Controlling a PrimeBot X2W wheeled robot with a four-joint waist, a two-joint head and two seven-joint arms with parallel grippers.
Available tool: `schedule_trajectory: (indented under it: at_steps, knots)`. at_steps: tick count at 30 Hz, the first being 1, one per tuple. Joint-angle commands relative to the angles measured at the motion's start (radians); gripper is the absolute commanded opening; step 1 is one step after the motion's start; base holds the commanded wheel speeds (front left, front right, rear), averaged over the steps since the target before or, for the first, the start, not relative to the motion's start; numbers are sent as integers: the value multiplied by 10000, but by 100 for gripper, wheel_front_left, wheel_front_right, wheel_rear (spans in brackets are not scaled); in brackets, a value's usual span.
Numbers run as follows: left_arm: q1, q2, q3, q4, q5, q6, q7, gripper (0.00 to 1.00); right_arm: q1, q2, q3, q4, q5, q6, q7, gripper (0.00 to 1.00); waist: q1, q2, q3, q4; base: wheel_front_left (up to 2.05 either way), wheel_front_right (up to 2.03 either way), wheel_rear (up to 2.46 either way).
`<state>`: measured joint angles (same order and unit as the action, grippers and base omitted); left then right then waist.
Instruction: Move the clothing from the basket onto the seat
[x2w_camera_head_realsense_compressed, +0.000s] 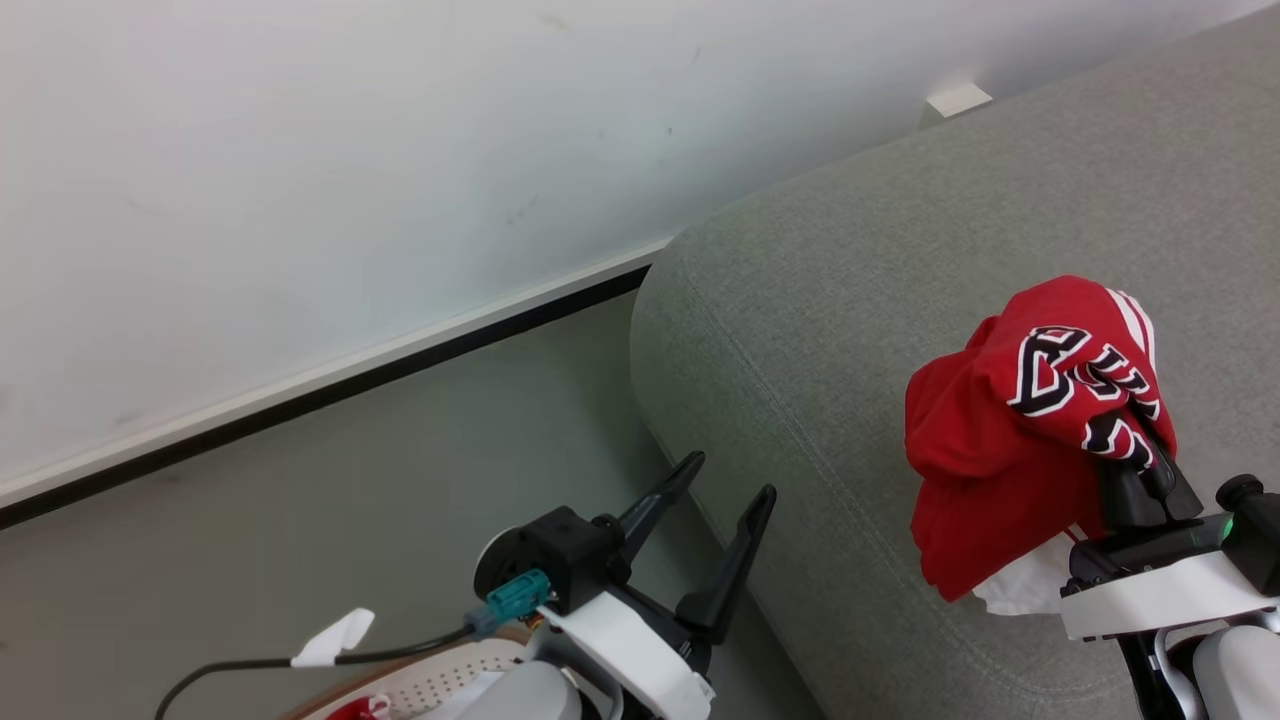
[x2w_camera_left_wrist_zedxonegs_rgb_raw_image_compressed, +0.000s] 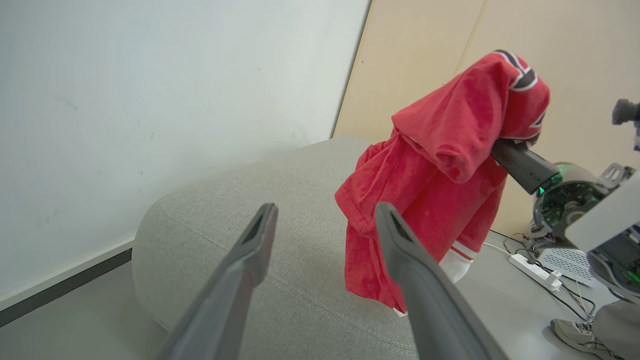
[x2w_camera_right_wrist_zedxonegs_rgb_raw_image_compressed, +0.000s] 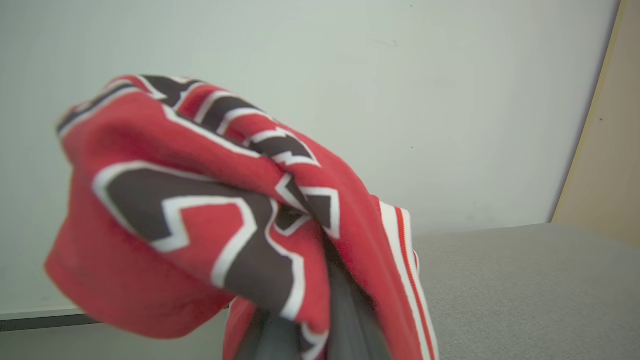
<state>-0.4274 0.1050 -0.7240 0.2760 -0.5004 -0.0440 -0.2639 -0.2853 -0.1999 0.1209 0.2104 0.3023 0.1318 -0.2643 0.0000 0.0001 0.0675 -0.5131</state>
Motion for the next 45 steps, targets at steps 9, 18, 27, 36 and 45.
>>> schedule_trajectory:
  at_steps: [9, 18, 27, 36, 45]
  knots:
    - [-233, 12, 54, 165, 529, -149, -8, 100, -400, -77, -299, 255, -73, -22, -3, 0, 0, -1, 682, 56, 0, 0, 0]
    - [-787, 300, -54, 207, 739, -246, 229, 100, -2402, -434, -821, 1425, 208, -22, -1, 0, 0, -1, 2047, 887, 0, 0, 0]
    - [-1555, 549, 37, -215, 984, -180, 537, 100, -4881, -1663, -1660, 2801, 442, -22, 0, 0, 0, -1, 3805, 2258, 0, 0, 0]
    - [-2265, 415, 211, -521, 1047, -80, 378, 100, -7042, -3536, -2396, 4139, 862, -22, 74, 0, 0, -1, 5523, 3760, 0, 0, 0]
    - [-2421, 167, 333, -215, 964, -133, 85, 100, -7067, -4641, -1366, 7090, 164, -23, 1212, 0, 0, -1, 5968, 4463, 0, 0, 0]
